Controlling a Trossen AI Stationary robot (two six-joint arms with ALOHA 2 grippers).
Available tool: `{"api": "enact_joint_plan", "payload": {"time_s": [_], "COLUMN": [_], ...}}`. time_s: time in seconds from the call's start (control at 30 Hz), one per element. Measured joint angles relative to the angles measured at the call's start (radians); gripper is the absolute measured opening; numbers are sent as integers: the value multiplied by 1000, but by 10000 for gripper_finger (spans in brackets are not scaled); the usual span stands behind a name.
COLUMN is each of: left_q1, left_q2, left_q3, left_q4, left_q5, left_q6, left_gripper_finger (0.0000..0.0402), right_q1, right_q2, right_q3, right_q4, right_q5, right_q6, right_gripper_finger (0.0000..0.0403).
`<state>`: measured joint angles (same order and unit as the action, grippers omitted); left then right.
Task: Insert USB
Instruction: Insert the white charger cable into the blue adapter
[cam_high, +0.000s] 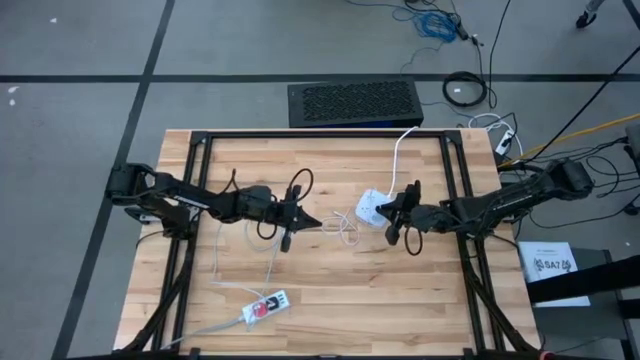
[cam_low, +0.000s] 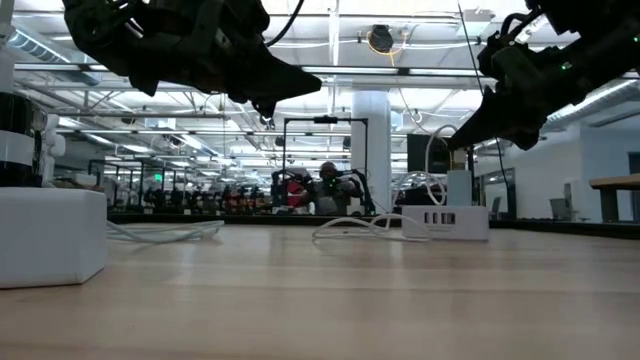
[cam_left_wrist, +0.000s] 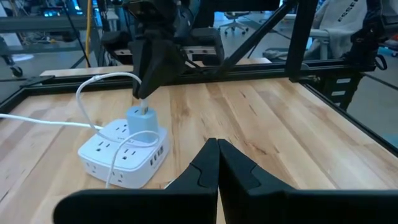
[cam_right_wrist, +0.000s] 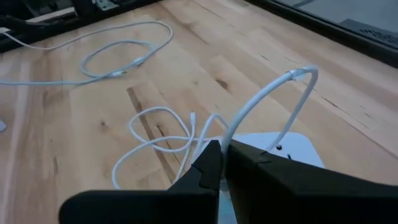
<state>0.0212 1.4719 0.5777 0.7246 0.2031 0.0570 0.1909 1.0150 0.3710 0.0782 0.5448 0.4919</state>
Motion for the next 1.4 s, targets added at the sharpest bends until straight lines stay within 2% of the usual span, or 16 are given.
{"api": "enact_joint_plan", "payload": {"time_s": [0.5,1.0,1.4], "left_q1": [0,0,0], "left_q2": [0,0,1], "left_q3": [0,0,0], "left_q4": [0,0,-8], "left_q5": [-2,-2,-2], "left_q6": [0,0,1], "left_gripper_finger": [3,3,3], "right_q1": [0,-2,1], "right_q2": [-2,125,136], "right_q3": [0,7,3], "right_q4": [-48,-21,-36], "right_q5": [13,32,45], "right_q6": [20,-6,-13], "right_gripper_finger": [0,0,0]}}
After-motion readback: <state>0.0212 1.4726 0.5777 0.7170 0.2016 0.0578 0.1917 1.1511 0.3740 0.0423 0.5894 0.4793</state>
